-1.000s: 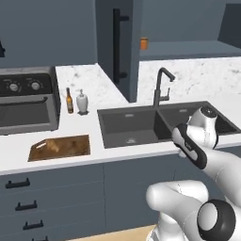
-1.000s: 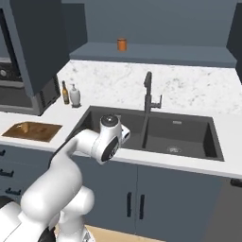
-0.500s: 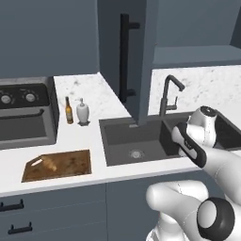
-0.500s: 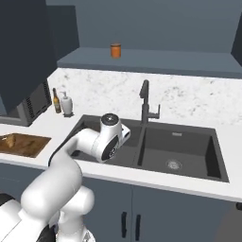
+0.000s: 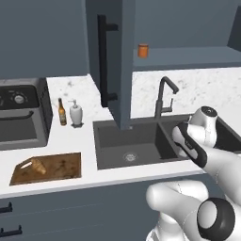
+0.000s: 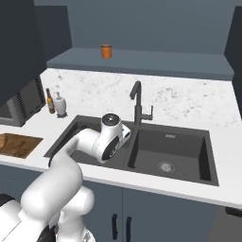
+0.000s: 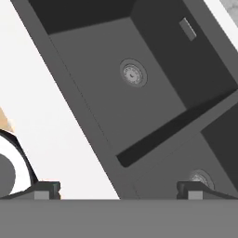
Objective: From the different types of pastries on the counter, select a croissant and place it on the cutting board. Then retrieve a jar of jam from the cabinet and place it alongside the croissant on the cutting board.
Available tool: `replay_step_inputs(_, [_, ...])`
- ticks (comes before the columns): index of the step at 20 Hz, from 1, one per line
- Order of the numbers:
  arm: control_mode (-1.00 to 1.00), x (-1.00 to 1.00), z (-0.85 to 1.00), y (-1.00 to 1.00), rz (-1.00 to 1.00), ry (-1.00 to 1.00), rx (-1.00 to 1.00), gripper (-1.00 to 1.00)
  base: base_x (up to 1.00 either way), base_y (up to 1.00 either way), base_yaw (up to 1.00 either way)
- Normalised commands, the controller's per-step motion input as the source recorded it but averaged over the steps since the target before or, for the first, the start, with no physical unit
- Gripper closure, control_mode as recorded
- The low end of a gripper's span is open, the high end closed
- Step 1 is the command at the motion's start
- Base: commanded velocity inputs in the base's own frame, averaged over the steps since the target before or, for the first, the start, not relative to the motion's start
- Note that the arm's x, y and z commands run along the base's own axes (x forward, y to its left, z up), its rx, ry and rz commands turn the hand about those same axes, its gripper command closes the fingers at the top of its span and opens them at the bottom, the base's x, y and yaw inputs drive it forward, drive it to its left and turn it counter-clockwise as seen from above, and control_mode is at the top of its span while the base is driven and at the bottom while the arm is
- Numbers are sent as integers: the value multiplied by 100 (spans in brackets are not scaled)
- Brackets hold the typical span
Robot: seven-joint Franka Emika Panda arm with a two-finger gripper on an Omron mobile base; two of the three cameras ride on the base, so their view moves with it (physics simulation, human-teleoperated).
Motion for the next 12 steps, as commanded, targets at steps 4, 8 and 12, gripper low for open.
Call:
replay_step_inputs(4, [100,0,0,0,0,0,0,-100,60,0,0])
replay_step_inputs(8, [100,0,0,0,0,0,0,-100,57,-1,0])
replay_step_inputs(12, [100,0,0,0,0,0,0,-100,28,-6,0])
